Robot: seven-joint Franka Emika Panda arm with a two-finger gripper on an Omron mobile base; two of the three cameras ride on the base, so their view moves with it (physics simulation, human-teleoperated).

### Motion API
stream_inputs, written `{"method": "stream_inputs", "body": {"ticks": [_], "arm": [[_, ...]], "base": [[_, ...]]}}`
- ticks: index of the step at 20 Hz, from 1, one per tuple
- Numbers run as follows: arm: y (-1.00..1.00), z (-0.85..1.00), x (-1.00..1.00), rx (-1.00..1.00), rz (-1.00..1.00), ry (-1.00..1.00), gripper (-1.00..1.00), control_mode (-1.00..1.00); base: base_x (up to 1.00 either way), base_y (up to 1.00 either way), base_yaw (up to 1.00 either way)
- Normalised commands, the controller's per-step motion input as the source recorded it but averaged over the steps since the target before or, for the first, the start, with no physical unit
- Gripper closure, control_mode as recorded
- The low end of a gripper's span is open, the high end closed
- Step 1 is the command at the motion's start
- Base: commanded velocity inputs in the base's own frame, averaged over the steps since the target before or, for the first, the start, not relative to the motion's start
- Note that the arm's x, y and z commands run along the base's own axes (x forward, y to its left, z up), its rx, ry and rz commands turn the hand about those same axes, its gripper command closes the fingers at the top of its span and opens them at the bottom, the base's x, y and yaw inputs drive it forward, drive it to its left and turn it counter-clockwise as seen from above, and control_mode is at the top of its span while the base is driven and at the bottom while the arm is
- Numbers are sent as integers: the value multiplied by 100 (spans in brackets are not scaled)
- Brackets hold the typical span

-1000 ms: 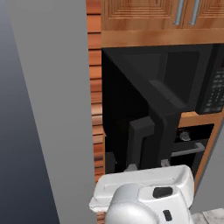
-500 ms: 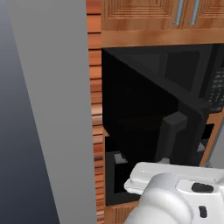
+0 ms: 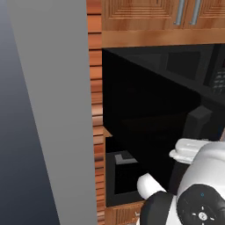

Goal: Close the microwave door.

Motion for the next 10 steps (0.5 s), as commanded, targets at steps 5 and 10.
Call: {"method": "stream_inputs", "body": {"ticks": [5, 10], "arm": [[-100, -25, 87, 8, 1, 0, -100, -100], [-100, -47, 100, 11, 11, -1, -100, -100]], "base": [[0, 0, 0], [0, 0, 0]]}}
